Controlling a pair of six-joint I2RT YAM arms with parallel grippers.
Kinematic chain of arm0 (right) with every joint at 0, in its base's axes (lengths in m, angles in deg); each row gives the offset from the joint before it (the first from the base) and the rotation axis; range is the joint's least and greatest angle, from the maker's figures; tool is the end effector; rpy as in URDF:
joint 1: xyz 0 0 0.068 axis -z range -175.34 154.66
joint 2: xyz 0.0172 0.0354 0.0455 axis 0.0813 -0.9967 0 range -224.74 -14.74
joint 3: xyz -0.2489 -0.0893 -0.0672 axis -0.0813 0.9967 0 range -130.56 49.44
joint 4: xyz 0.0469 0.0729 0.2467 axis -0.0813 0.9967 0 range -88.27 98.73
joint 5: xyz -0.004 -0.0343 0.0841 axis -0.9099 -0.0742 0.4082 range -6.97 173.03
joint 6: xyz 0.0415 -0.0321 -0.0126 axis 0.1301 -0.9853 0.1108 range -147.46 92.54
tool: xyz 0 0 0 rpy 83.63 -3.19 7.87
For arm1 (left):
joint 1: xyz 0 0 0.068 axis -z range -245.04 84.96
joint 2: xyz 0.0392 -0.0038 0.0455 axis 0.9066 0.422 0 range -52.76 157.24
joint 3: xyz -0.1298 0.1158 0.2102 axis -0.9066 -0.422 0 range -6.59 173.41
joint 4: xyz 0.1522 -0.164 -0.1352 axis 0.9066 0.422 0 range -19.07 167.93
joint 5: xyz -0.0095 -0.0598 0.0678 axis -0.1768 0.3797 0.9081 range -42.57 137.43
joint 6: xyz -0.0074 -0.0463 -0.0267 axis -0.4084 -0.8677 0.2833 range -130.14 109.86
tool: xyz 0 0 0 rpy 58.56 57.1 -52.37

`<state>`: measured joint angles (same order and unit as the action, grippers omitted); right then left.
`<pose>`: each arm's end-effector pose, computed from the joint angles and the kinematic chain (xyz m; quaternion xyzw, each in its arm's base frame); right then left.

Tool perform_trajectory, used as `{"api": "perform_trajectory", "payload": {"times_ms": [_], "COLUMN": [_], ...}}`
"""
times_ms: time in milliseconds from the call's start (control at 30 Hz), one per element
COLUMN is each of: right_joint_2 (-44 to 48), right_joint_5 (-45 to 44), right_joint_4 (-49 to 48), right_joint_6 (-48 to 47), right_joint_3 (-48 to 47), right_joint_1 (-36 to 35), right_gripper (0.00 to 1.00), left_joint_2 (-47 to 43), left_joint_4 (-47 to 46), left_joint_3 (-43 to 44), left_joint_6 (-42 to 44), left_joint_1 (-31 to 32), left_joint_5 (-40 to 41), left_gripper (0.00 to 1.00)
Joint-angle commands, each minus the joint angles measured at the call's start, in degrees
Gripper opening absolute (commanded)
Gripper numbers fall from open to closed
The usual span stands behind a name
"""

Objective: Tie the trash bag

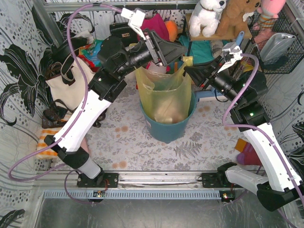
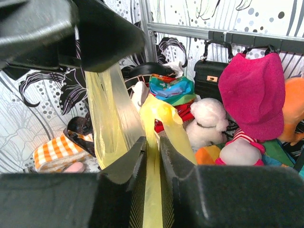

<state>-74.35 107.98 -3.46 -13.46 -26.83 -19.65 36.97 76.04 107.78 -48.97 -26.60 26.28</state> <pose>0.1784 0.0972 0.5086 -0.2274 0.5287 0.3797 0.7243 0.2407 -0.2074 0.5700 0.1479 0.5677 -0.5840 0.5611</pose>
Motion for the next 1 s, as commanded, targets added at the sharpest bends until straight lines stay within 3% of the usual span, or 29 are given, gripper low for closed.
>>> {"api": "perform_trajectory", "payload": {"times_ms": [0,267,500,833,967], "right_joint_2": [0.36,0.44,0.14,-0.09,0.00], "right_joint_5": [1.67,2.03,2.21,2.21,2.04], "right_joint_4": [-3.67,-3.44,-3.37,-3.70,-3.71], "right_joint_6": [-0.33,-0.20,-0.10,-0.03,-0.09], "right_joint_3": [0.24,-0.46,-0.55,-0.62,-0.55], "right_joint_1": [-0.16,-0.18,-0.21,-0.21,-0.21], "right_gripper": [0.16,0.15,0.14,0.14,0.14], "left_joint_2": [4.45,7.58,8.00,7.69,7.76], "left_joint_4": [4.37,7.25,3.39,2.16,1.23], "left_joint_3": [5.06,7.88,6.14,5.06,5.12], "left_joint_6": [6.10,10.16,8.48,8.00,7.06], "left_joint_1": [-0.62,-2.77,-2.77,-2.75,-2.74], "left_joint_5": [-8.15,-10.74,-16.44,-16.34,-16.88], "left_gripper": [0.65,0.68,0.65,0.44,0.22]}}
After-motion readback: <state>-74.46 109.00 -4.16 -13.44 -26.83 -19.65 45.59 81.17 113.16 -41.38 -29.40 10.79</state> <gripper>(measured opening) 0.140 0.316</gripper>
